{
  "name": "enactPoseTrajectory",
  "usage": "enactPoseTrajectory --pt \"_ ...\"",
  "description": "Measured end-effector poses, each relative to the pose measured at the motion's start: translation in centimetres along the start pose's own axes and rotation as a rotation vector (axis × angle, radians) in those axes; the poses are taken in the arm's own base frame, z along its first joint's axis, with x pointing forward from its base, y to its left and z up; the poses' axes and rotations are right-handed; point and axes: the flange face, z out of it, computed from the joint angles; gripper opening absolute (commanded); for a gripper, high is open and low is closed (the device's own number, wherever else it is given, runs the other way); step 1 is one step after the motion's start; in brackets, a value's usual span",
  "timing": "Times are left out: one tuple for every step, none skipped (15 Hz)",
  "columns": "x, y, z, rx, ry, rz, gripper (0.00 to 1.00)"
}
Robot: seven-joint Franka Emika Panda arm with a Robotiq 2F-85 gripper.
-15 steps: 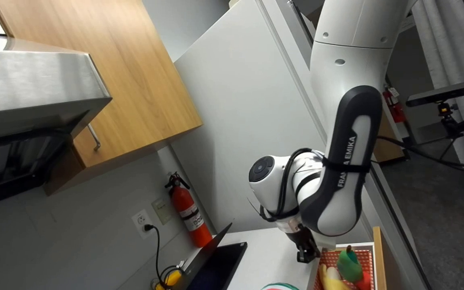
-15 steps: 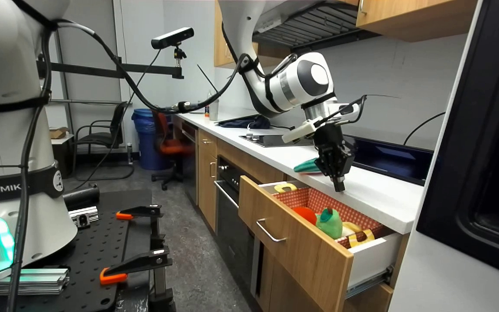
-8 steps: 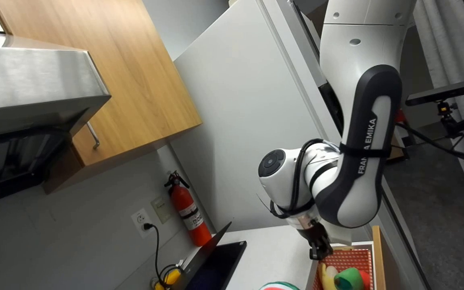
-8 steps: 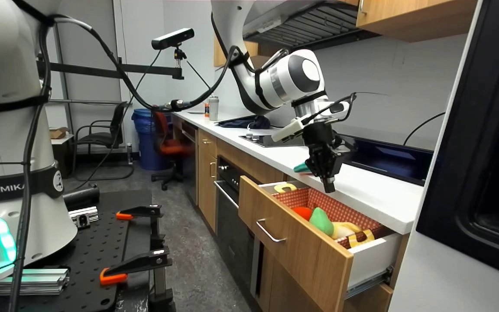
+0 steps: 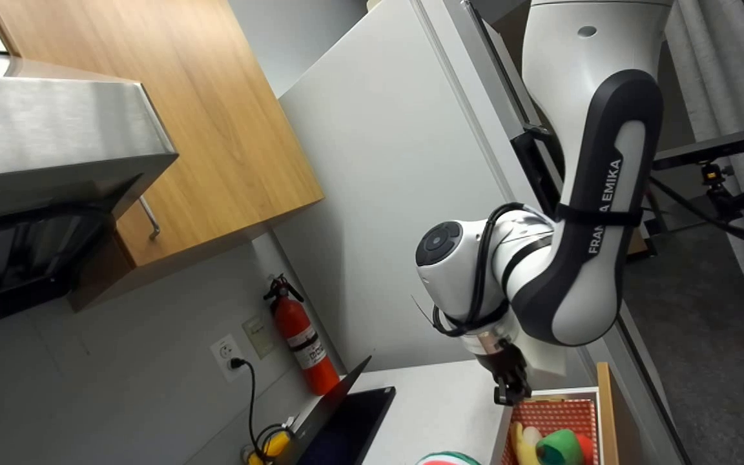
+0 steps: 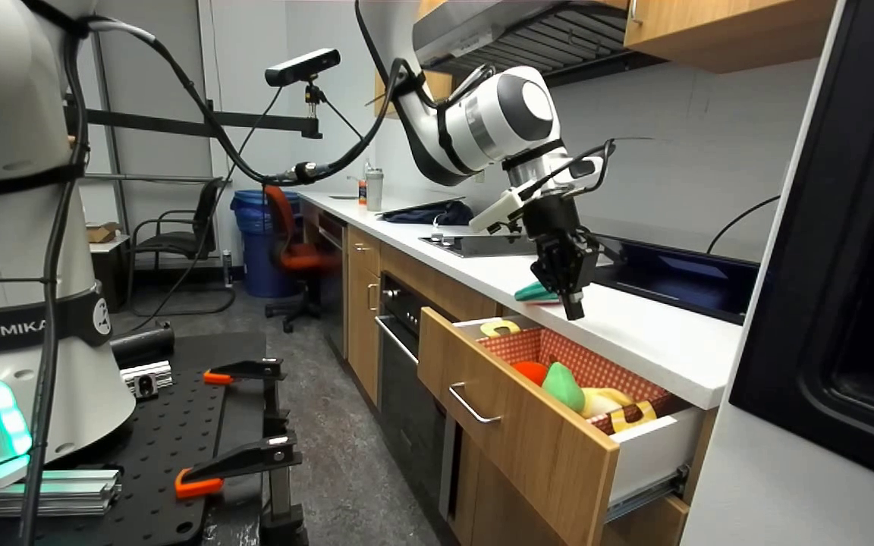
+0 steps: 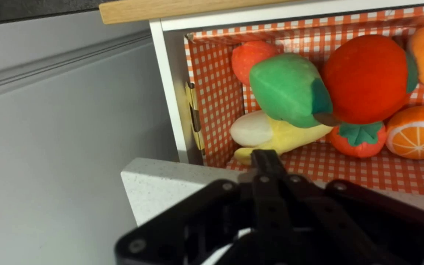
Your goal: Open the drawer and then put all three plush toys inside.
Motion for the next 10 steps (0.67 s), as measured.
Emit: enactPoseTrajectory --pt "0.1 -0.1 -0.4 0.006 0.010 0.007 0.00" --pt "0.1 -0.1 -0.8 0.013 0.020 0.012 0.00" --pt "0.3 -0.3 -1.3 0.022 0.033 0.016 0.00" --pt "0.5 -0.6 -1.8 0.033 0.049 0.018 0.00" --pt "0.6 -0.9 -2.2 0.046 0.066 0.018 0.00" --pt "0.8 -1.3 -2.6 0.058 0.083 0.016 0.00" --pt "0.9 -1.7 -3.0 0.070 0.098 0.012 0.00" --pt "1.0 -2.1 -3.4 0.083 0.114 0.008 0.00" --pt "1.1 -2.6 -3.7 0.095 0.129 0.003 0.00" --pt "1.2 -2.9 -4.1 0.106 0.144 -0.002 0.00"
